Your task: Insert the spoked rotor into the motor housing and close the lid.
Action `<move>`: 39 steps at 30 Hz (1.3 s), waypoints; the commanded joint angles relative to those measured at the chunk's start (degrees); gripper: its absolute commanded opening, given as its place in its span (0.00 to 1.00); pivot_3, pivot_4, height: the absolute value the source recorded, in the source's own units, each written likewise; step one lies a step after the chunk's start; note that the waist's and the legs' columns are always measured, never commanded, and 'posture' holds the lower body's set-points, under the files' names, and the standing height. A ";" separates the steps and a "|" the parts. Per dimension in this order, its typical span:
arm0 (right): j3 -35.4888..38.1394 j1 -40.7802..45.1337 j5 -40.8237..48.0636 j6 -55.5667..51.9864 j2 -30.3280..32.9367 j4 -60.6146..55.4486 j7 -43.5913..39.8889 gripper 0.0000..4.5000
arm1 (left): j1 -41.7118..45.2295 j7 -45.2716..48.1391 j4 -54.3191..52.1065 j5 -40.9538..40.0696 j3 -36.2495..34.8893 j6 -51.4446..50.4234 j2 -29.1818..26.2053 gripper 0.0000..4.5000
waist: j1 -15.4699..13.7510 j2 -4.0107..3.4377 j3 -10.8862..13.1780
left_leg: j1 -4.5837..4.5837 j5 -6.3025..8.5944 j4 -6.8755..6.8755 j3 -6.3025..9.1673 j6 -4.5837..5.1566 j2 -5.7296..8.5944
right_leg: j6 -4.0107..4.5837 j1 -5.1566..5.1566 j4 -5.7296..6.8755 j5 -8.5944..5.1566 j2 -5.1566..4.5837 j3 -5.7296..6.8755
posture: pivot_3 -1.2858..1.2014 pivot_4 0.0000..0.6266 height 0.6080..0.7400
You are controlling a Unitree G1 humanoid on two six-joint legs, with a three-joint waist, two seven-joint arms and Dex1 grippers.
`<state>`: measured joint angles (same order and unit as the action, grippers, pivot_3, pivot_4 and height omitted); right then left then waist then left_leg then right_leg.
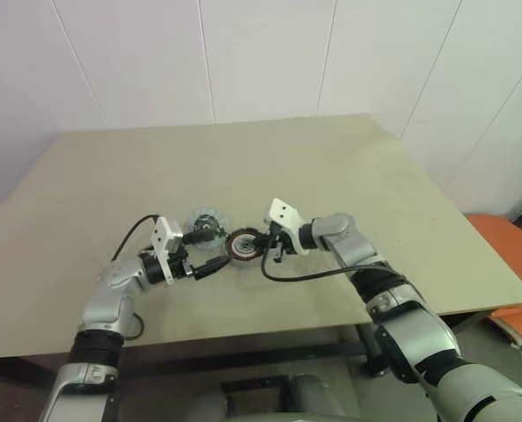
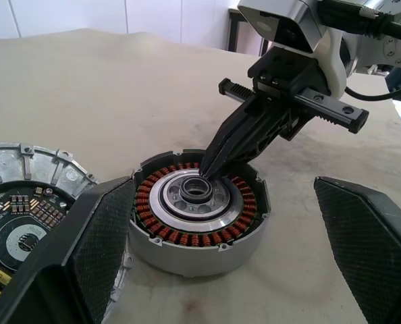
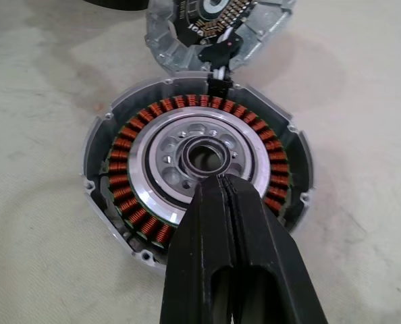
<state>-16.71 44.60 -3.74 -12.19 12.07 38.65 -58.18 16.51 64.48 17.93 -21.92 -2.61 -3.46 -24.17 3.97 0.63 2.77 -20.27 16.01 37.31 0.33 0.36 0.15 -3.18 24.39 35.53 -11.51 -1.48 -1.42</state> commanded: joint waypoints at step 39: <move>0.57 0.54 -1.16 5.51 -3.37 0.67 9.41 0.01 | 1.15 -0.33 -0.57 -0.13 0.03 0.77 0.01 1.00 | 0.02 0.00 0.00 | 0.00 0.00 0.00 0.00 0.00 -0.01 | 0.00 0.01 0.00 0.00 -0.01 0.00 | 0.52 0.00 1.00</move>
<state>-15.98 43.96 -4.21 -8.91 9.09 39.71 -50.54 16.52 64.01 17.96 -21.88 -2.46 -3.41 -24.15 3.98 0.63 2.77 -20.28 16.01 37.31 0.33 0.36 0.15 -3.18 24.40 35.53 -11.51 -1.49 -1.42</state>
